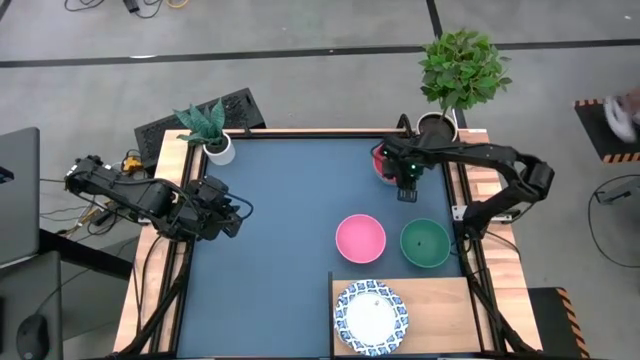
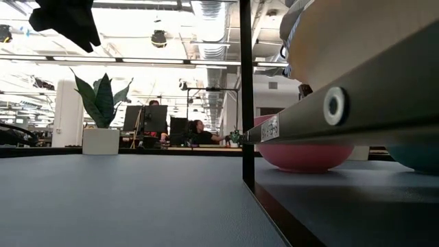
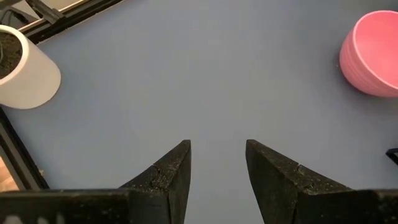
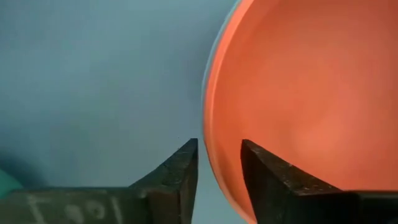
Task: Place and stack bowls onto a shelf
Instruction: Put the orange bowl on the shelf
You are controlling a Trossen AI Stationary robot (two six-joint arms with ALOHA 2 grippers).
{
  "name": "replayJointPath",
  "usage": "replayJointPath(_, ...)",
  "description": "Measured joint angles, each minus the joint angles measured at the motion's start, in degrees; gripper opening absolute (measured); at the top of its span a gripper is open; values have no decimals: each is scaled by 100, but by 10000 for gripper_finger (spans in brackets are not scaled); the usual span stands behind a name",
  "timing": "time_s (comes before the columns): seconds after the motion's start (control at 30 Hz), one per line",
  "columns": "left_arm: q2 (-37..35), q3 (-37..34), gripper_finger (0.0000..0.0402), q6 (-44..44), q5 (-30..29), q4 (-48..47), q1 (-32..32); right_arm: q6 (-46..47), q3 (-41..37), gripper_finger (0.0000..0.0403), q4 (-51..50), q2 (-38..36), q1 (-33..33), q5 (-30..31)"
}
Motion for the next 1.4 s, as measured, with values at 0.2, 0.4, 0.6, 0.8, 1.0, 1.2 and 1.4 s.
replayJointPath(0.2, 0, 0, 138, 50, 65, -3, 2, -42, 57, 80, -134, -15, 91, 0)
replayJointPath(0.4, 0, 0, 138, 48, 63, -2, 2, -148, 225, 60, -178, -241, 192, -15)
replayJointPath(0.6, 2, 0, 138, 48, 40, -2, 2, -147, 251, 59, -184, -333, 188, -114)
replayJointPath(0.8, 2, 0, 138, 48, 37, -2, 0, -85, 251, 55, -368, -343, 307, -137)
replayJointPath(1.0, 2, 0, 138, 48, 32, 0, 2, 126, 268, 62, -407, -423, 447, -145)
replayJointPath(1.2, 2, 0, 138, 48, 28, 0, 1, 317, 321, 116, -425, -425, 450, -145)
replayJointPath(1.4, 2, 0, 138, 46, 29, 0, 2, 323, 322, 143, -427, -425, 452, -140)
